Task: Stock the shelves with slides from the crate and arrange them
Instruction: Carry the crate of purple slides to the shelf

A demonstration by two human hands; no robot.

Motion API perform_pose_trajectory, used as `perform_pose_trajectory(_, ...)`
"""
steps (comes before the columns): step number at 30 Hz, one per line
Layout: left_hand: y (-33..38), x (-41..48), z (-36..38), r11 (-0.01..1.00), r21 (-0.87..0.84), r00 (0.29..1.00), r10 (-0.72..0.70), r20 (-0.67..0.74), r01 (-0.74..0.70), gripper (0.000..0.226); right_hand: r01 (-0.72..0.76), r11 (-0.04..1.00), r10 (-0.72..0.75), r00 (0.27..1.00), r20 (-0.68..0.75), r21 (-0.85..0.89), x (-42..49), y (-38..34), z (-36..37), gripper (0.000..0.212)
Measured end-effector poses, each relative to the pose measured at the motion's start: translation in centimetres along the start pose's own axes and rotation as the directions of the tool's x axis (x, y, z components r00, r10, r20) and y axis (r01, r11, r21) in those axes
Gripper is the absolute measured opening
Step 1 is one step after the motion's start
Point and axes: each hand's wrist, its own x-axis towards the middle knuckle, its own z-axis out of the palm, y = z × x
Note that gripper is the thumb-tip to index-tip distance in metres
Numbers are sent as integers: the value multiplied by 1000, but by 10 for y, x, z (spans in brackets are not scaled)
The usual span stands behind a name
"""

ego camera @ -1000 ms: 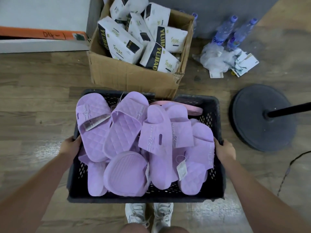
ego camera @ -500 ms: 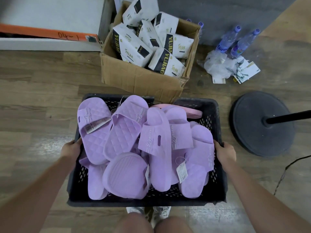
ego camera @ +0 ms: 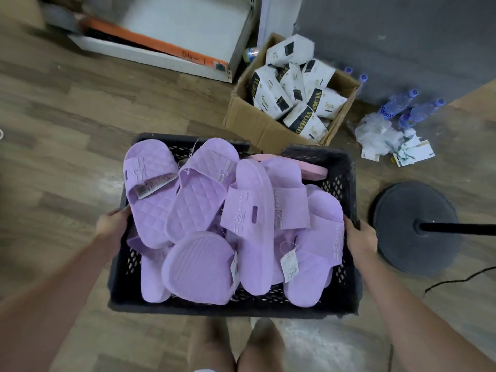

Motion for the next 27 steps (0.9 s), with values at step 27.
perform_pose_trajectory(27,-246,-210,-232,772,-565,797,-522,-303,292,33,725,670,-536,623,570,-161,-179,-119,47,35)
